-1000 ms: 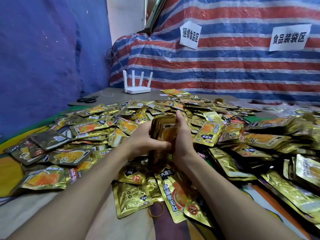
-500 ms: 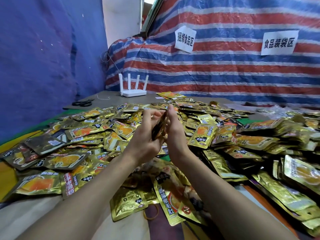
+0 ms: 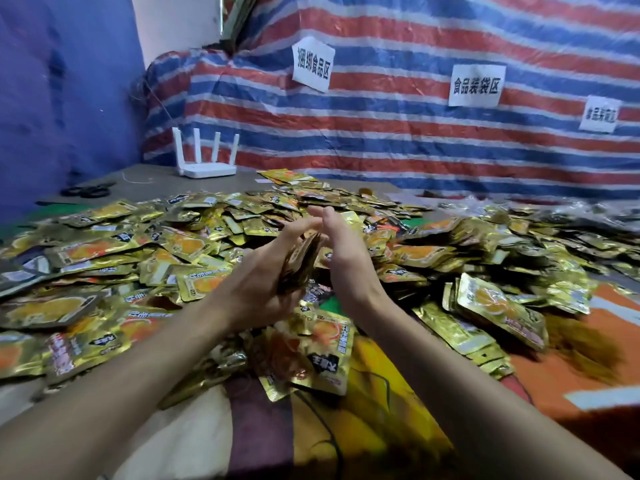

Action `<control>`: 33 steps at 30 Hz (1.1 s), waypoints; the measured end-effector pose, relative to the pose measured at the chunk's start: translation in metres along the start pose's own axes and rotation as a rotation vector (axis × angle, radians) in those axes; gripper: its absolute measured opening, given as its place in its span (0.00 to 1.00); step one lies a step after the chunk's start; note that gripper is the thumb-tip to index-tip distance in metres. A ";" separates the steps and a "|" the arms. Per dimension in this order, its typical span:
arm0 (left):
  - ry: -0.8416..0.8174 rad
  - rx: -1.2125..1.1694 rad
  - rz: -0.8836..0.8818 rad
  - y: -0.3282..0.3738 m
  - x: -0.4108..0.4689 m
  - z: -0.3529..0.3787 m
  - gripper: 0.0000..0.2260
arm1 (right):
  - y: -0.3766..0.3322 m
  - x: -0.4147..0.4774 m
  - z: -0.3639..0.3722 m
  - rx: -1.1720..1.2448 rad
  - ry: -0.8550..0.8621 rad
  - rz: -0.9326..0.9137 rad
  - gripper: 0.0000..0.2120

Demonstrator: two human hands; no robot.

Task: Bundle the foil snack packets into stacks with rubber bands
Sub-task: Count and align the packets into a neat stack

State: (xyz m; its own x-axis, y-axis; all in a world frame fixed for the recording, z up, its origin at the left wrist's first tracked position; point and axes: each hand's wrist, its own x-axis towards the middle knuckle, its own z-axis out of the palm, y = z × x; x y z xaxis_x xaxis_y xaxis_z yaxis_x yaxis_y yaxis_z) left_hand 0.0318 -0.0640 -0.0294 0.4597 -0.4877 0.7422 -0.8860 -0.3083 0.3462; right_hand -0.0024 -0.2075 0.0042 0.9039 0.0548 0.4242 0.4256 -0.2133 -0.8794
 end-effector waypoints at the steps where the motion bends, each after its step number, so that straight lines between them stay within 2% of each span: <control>1: -0.010 -0.004 0.036 0.004 0.000 0.001 0.34 | -0.001 -0.006 -0.011 -0.077 0.040 -0.035 0.30; 4: -0.052 0.050 0.115 0.011 -0.003 0.006 0.35 | 0.000 -0.025 -0.044 -0.295 0.115 -0.070 0.16; 6: -0.060 0.136 0.152 0.012 -0.006 0.009 0.38 | 0.000 -0.034 -0.066 -0.545 0.160 -0.054 0.10; 8: -0.080 0.231 0.196 0.012 -0.007 0.009 0.44 | -0.004 -0.038 -0.090 -0.812 0.161 0.033 0.07; 11: -0.112 0.368 0.244 0.013 -0.004 0.006 0.49 | -0.014 -0.046 -0.136 -1.105 0.151 0.281 0.05; 14: -0.097 0.421 0.261 0.014 -0.001 0.005 0.48 | -0.017 -0.053 -0.173 -1.176 0.213 0.411 0.09; 18: -0.090 0.331 0.304 0.024 0.004 0.006 0.38 | -0.007 -0.063 -0.206 -1.255 0.299 0.417 0.12; 20: -0.087 0.270 0.305 0.032 0.010 0.010 0.39 | -0.001 -0.068 -0.223 -1.331 0.315 0.451 0.13; 23: -0.050 0.105 0.221 0.047 0.017 0.022 0.40 | 0.006 -0.075 -0.240 -1.441 0.263 0.566 0.04; 26: 0.005 -0.136 0.105 0.062 0.025 0.036 0.38 | 0.017 -0.082 -0.247 -1.472 0.253 0.623 0.11; 28: 0.045 -0.259 0.018 0.075 0.029 0.044 0.38 | 0.024 -0.087 -0.250 -1.491 0.269 0.615 0.11; 30: 0.061 -0.334 -0.064 0.087 0.033 0.048 0.38 | 0.028 -0.090 -0.250 -1.481 0.306 0.591 0.11; 33: 0.039 -0.347 -0.090 0.093 0.032 0.052 0.38 | 0.030 -0.089 -0.251 -1.445 0.368 0.538 0.12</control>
State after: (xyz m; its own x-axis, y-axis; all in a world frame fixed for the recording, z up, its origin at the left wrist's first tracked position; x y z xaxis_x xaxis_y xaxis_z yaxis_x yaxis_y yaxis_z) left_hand -0.0331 -0.1512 -0.0029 0.5399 -0.4374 0.7192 -0.8129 -0.0494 0.5803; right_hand -0.0809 -0.4637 -0.0057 0.7787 -0.5139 0.3599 -0.5190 -0.8500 -0.0906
